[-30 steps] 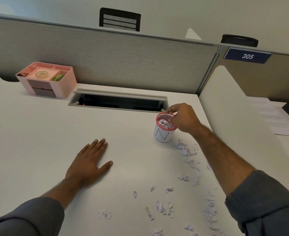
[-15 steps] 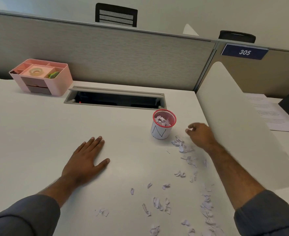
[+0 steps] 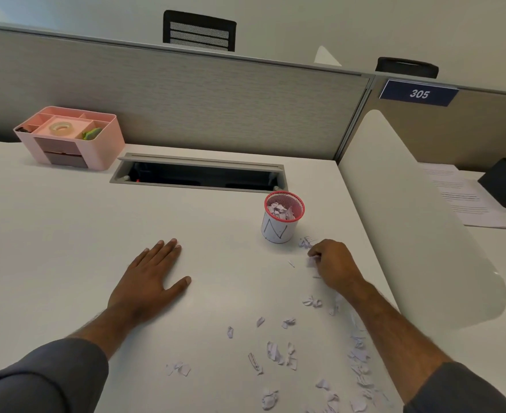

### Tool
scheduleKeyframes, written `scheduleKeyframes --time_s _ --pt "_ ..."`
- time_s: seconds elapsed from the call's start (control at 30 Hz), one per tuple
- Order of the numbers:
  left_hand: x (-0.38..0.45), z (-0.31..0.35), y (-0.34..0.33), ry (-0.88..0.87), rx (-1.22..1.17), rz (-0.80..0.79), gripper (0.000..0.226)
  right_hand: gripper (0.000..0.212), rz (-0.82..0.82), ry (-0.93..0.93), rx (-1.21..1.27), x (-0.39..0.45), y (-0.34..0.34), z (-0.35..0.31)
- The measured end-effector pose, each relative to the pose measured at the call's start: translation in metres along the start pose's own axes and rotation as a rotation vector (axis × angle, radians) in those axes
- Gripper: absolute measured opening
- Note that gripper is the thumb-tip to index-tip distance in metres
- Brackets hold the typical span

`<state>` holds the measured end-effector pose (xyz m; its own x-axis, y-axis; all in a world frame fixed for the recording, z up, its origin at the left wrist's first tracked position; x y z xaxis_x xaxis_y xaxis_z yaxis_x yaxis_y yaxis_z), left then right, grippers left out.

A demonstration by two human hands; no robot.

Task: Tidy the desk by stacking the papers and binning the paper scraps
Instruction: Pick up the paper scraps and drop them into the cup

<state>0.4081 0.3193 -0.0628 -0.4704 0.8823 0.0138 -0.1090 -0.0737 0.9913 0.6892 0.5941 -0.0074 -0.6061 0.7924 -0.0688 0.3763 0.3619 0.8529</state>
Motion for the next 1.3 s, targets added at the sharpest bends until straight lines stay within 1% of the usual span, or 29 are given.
scheduleKeyframes --time_s 0.1,0.17,0.27,0.4,0.47,0.57,0.67,0.77,0.87,0.93,0.97,1.03,1.1,1.17,1.23,1.3 --pt "0.0 0.0 0.0 0.002 -0.004 0.003 0.083 0.025 0.131 -0.007 0.082 0.002 0.022 -0.009" --pt "0.0 0.0 0.0 0.005 -0.007 0.004 0.083 0.027 0.188 -0.006 0.151 0.005 0.037 -0.018" --pt "0.0 0.0 0.0 0.009 -0.012 0.008 0.082 0.029 0.22 -0.041 0.342 0.009 0.059 -0.031" --pt "0.0 0.0 -0.001 0.01 -0.018 0.013 0.082 0.021 0.249 -0.056 0.585 0.02 0.079 -0.051" --pt "0.0 0.0 -0.001 0.011 -0.02 0.017 0.082 0.019 0.26 -0.036 0.636 0.029 0.084 -0.063" --pt "0.0 0.001 0.0 0.014 -0.029 0.024 0.081 0.02 0.292 -0.003 0.607 0.046 0.085 -0.078" --pt "-0.001 0.001 0.001 0.014 -0.029 0.032 0.08 0.015 0.287 -0.001 0.572 0.057 0.077 -0.089" --pt "0.0 0.002 0.001 0.012 -0.035 0.039 0.08 0.012 0.197 0.016 0.423 0.063 0.062 -0.101" --pt "0.0 0.001 0.0 0.013 -0.037 0.039 0.079 0.023 0.057 -0.015 0.216 0.07 0.051 -0.106" --pt "0.001 -0.001 -0.001 0.013 -0.038 0.036 0.079 0.029 0.039 -0.002 0.175 0.075 0.052 -0.108" --pt "0.0 -0.001 -0.001 0.012 -0.039 0.033 0.079 0.032 0.059 0.007 0.18 0.077 0.054 -0.108" --pt "0.0 -0.001 -0.002 0.011 -0.034 0.031 0.078 0.032 0.162 0.037 0.21 0.077 0.059 -0.107" --pt "0.0 -0.001 -0.003 0.012 -0.035 0.035 0.078 0.024 0.296 0.081 0.239 0.075 0.065 -0.105" --pt "0.0 -0.001 -0.002 0.011 -0.039 0.039 0.078 0.016 0.385 0.108 0.284 0.073 0.068 -0.099" --pt "0.0 -0.002 -0.002 0.01 -0.041 0.04 0.078 0.012 0.458 0.09 0.344 0.07 0.071 -0.086" --pt "0.001 -0.002 -0.002 0.01 -0.037 0.041 0.079 0.013 0.516 0.028 0.383 0.066 0.072 -0.066"
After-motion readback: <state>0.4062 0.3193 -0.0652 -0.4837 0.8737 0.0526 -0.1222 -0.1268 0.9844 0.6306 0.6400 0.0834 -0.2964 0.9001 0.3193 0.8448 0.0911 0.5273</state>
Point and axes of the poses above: each hand's wrist, its own x-axis towards the middle knuckle, its own y-axis out of the back of the hand, z = x × y, the point moved 5 cm from there along x, towards the middle knuckle, and after that the axes turned 8 degrees about x, right-handed, at the moved point
